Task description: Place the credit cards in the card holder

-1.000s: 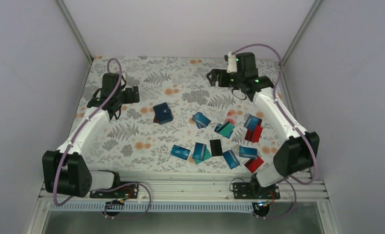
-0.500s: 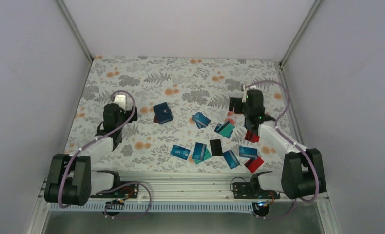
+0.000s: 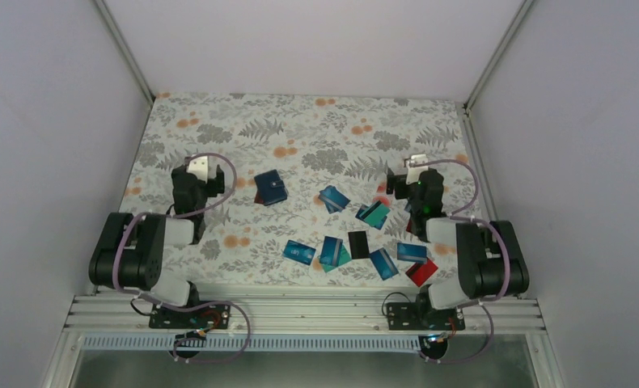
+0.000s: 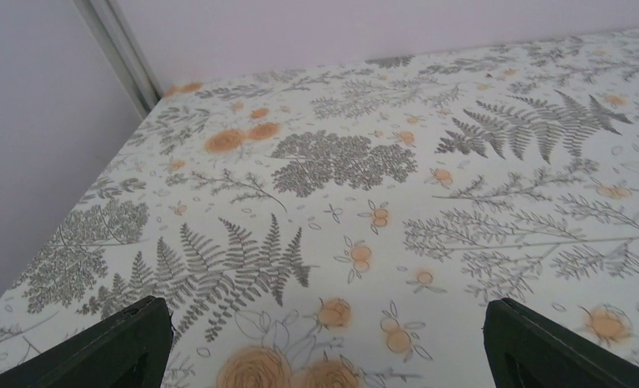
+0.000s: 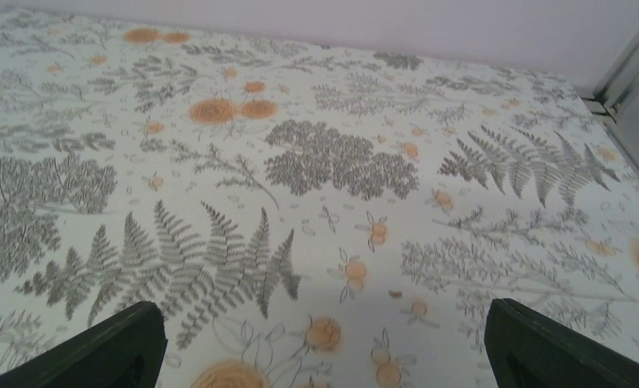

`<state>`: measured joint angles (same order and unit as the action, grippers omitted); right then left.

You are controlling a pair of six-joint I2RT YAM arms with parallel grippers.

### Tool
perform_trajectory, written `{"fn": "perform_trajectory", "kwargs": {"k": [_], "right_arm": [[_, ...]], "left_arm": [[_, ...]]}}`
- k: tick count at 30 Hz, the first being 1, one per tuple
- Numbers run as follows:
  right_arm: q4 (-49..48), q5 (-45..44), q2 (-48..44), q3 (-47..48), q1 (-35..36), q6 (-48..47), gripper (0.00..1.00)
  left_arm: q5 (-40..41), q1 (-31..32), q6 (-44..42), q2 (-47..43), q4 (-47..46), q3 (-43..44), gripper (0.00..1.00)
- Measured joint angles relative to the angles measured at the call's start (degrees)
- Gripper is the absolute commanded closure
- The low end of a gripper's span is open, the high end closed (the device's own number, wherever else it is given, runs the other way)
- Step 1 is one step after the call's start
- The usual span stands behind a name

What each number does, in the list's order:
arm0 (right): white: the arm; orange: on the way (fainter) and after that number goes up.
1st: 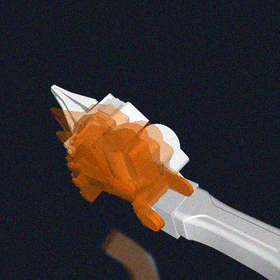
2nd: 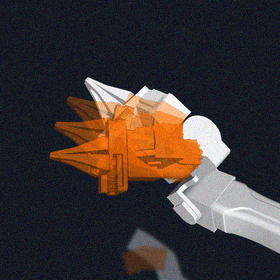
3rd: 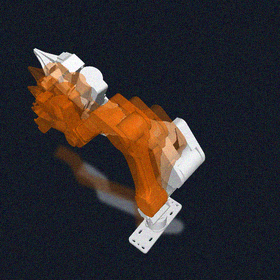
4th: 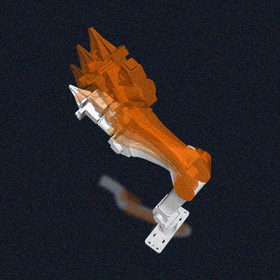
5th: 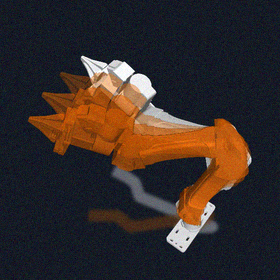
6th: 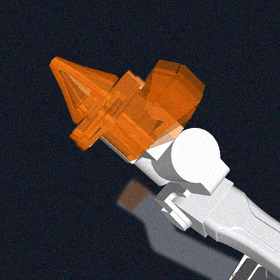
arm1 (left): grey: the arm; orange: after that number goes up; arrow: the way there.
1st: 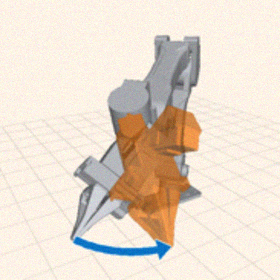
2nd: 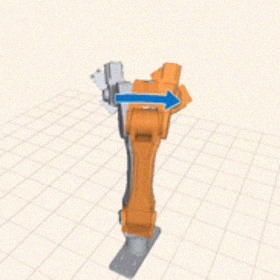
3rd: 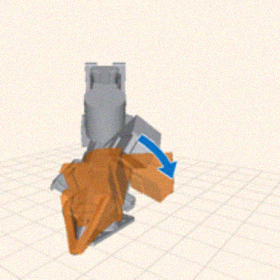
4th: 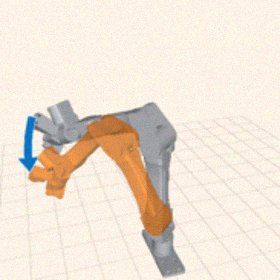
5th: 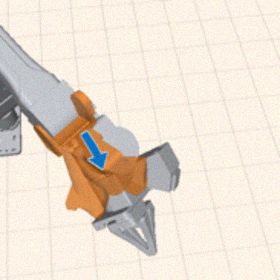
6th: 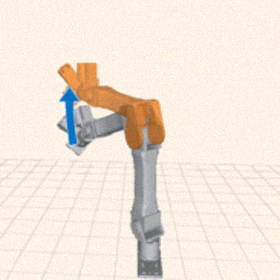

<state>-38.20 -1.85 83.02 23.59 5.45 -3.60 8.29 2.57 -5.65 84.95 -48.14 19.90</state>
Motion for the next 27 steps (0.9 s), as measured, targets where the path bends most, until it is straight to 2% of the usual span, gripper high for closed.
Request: {"fn": "perform_trajectory", "kwargs": {"k": [5,11,19,27], "right_arm": [[-3.6,7.2,5.0,3.4,-3.9,-0.4,0.00],[-7.5,14.7,5.4,3.1,-7.3,0.2,0.00],[-17.4,16.9,4.9,-5.1,-7.8,1.1,0.00],[-21.2,17.8,4.9,-5.8,-8.3,1.9,0.00]], "left_arm": [[-1.6,-1.6,-0.2,2.6,-6.2,-0.6,0.03],[-4.1,-2.4,-0.4,3.5,-14.6,-4.6,0.00],[-5.0,-2.4,-0.9,3.9,-18.2,-5.2,0.00],[-5.3,-2.4,-1.0,3.9,-19.3,-5.2,0.00]]}}
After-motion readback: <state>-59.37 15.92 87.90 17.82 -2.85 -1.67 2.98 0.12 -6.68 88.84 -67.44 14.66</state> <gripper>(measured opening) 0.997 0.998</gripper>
